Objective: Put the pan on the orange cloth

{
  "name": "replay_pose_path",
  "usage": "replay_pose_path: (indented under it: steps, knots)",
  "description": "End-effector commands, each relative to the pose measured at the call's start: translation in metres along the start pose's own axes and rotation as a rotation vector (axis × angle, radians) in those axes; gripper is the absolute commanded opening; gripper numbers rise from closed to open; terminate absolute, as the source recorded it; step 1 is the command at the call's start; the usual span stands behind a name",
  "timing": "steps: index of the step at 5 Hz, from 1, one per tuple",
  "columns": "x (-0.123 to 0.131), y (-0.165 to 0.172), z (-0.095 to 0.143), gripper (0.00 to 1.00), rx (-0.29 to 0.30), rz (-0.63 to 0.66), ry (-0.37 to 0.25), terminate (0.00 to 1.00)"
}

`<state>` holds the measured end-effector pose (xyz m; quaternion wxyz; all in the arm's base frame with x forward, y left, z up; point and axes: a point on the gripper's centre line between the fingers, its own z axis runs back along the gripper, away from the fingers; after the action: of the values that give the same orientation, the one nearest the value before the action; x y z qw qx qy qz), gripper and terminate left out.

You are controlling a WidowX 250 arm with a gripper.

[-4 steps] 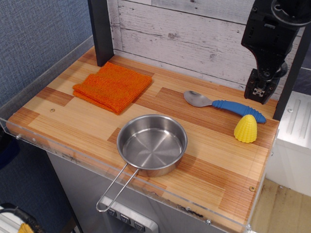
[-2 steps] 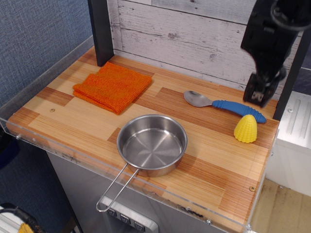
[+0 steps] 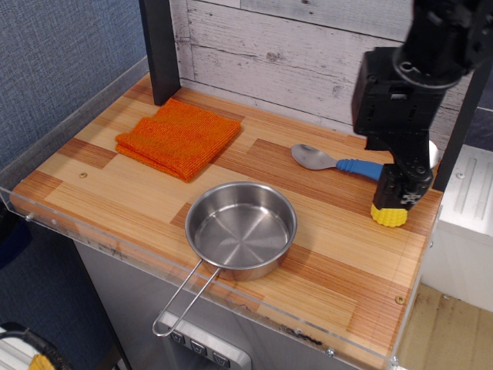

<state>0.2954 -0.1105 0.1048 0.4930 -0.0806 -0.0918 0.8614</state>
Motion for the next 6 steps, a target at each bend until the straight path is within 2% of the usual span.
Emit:
replay_pose_path:
  steps: [1, 3, 4, 6]
  knots:
    - [0.035, 0.011, 0.003, 1.0, 0.002, 0.216, 0.047, 0.0]
    - [0.078, 0.03, -0.02, 1.0, 0.046, 0.243, 0.002, 0.0]
    - [0.089, 0.035, -0.034, 1.0, 0.055, 0.277, 0.015, 0.0]
    - [0.092, 0.032, -0.047, 1.0, 0.062, 0.364, 0.017, 0.0]
